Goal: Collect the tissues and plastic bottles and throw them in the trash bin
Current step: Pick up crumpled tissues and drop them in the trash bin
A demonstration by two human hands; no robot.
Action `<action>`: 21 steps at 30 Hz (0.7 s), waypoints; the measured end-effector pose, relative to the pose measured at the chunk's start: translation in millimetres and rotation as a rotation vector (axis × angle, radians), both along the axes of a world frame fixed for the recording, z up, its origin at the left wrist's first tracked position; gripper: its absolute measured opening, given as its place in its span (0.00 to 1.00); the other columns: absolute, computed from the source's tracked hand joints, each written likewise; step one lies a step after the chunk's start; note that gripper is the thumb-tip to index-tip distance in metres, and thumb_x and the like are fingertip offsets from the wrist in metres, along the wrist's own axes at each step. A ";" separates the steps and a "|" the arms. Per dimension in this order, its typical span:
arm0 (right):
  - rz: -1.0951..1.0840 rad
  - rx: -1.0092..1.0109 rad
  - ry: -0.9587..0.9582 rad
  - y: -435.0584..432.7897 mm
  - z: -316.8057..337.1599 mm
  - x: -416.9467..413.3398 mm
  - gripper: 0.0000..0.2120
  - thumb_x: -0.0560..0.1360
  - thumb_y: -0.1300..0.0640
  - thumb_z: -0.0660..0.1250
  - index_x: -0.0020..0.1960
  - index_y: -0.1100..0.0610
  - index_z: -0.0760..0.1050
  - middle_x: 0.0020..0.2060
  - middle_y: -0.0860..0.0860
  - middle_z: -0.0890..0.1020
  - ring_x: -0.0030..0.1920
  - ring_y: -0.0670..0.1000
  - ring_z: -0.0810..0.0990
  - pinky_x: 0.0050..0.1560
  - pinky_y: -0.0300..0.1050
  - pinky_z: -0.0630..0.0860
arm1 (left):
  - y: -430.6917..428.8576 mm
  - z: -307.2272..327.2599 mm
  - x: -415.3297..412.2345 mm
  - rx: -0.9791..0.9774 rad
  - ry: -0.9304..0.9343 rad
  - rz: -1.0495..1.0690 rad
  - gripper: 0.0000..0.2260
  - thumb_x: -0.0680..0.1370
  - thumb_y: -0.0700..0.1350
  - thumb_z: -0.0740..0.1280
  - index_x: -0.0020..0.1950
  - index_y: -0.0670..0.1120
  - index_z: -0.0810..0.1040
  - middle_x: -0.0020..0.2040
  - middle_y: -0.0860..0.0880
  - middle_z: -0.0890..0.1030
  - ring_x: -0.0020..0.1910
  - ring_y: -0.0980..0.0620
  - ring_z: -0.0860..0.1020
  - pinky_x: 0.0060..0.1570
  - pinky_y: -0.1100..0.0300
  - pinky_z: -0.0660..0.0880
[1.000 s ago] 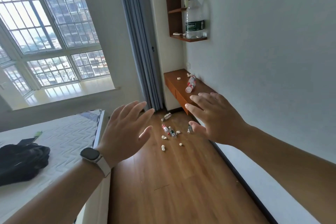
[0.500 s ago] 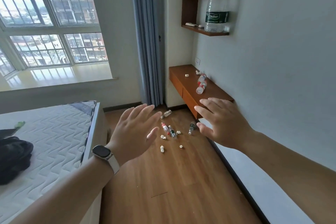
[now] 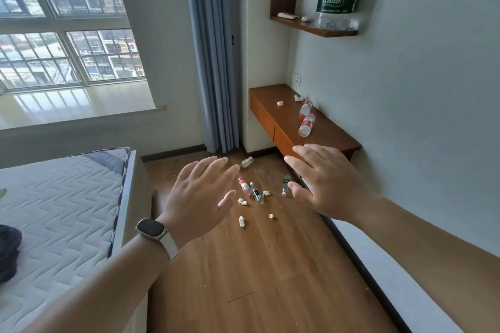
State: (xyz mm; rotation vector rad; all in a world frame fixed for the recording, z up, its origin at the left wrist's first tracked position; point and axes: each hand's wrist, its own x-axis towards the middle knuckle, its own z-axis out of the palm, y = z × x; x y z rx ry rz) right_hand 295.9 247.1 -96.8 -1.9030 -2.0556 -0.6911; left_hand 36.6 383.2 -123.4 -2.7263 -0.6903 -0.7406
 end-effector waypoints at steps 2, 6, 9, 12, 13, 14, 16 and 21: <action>0.006 0.000 0.012 16.9 -8.5 14.7 0.22 0.76 0.46 0.62 0.65 0.57 0.76 0.62 0.57 0.77 0.64 0.59 0.74 0.60 0.58 0.72 | 14.7 -5.1 13.7 -0.012 0.004 0.001 0.21 0.78 0.54 0.63 0.69 0.48 0.73 0.66 0.46 0.76 0.67 0.45 0.72 0.65 0.45 0.69; 0.013 -0.038 0.044 61.5 -27.8 52.0 0.23 0.76 0.45 0.62 0.65 0.57 0.76 0.63 0.57 0.77 0.64 0.59 0.74 0.60 0.59 0.72 | 55.1 -16.0 45.5 -0.015 0.044 0.013 0.20 0.78 0.53 0.63 0.68 0.49 0.74 0.66 0.47 0.76 0.67 0.44 0.73 0.65 0.45 0.70; 0.017 -0.055 0.077 96.6 -46.6 85.5 0.23 0.76 0.44 0.60 0.65 0.56 0.75 0.63 0.57 0.77 0.64 0.59 0.74 0.61 0.59 0.72 | 90.1 -26.5 73.9 -0.017 0.069 0.050 0.19 0.78 0.53 0.64 0.67 0.49 0.75 0.66 0.47 0.76 0.67 0.45 0.72 0.66 0.47 0.67; 0.009 -0.080 0.110 131.4 -56.9 127.7 0.23 0.76 0.44 0.59 0.65 0.56 0.76 0.63 0.57 0.77 0.64 0.58 0.74 0.61 0.58 0.71 | 125.7 -30.8 114.7 -0.038 0.094 0.062 0.18 0.77 0.53 0.64 0.66 0.49 0.76 0.66 0.48 0.76 0.67 0.45 0.73 0.66 0.48 0.68; 0.006 -0.089 0.119 142.6 -59.6 142.9 0.23 0.76 0.44 0.59 0.65 0.56 0.76 0.63 0.57 0.77 0.63 0.58 0.74 0.61 0.57 0.72 | 136.9 -30.7 130.4 -0.048 0.104 0.070 0.19 0.77 0.53 0.64 0.66 0.49 0.76 0.66 0.48 0.76 0.67 0.45 0.73 0.66 0.47 0.68; 0.004 -0.103 0.129 153.1 -62.9 158.2 0.23 0.76 0.44 0.59 0.65 0.56 0.76 0.63 0.57 0.78 0.63 0.59 0.74 0.61 0.57 0.72 | 147.1 -30.1 146.8 -0.064 0.110 0.080 0.19 0.77 0.53 0.64 0.67 0.49 0.75 0.66 0.48 0.76 0.67 0.45 0.72 0.66 0.47 0.68; 0.003 -0.119 0.146 172.7 -70.2 187.8 0.23 0.76 0.44 0.60 0.65 0.56 0.76 0.63 0.57 0.78 0.64 0.59 0.74 0.61 0.58 0.72 | 163.8 -29.3 179.9 -0.103 0.109 0.099 0.20 0.77 0.53 0.64 0.68 0.50 0.74 0.67 0.49 0.75 0.68 0.46 0.71 0.66 0.47 0.67; 0.024 -0.152 0.158 227.0 -80.2 254.5 0.23 0.76 0.44 0.60 0.65 0.55 0.76 0.63 0.57 0.78 0.63 0.58 0.75 0.61 0.57 0.72 | 200.5 -37.1 246.9 -0.122 0.135 0.114 0.20 0.77 0.54 0.63 0.67 0.50 0.74 0.67 0.49 0.75 0.68 0.45 0.72 0.65 0.46 0.69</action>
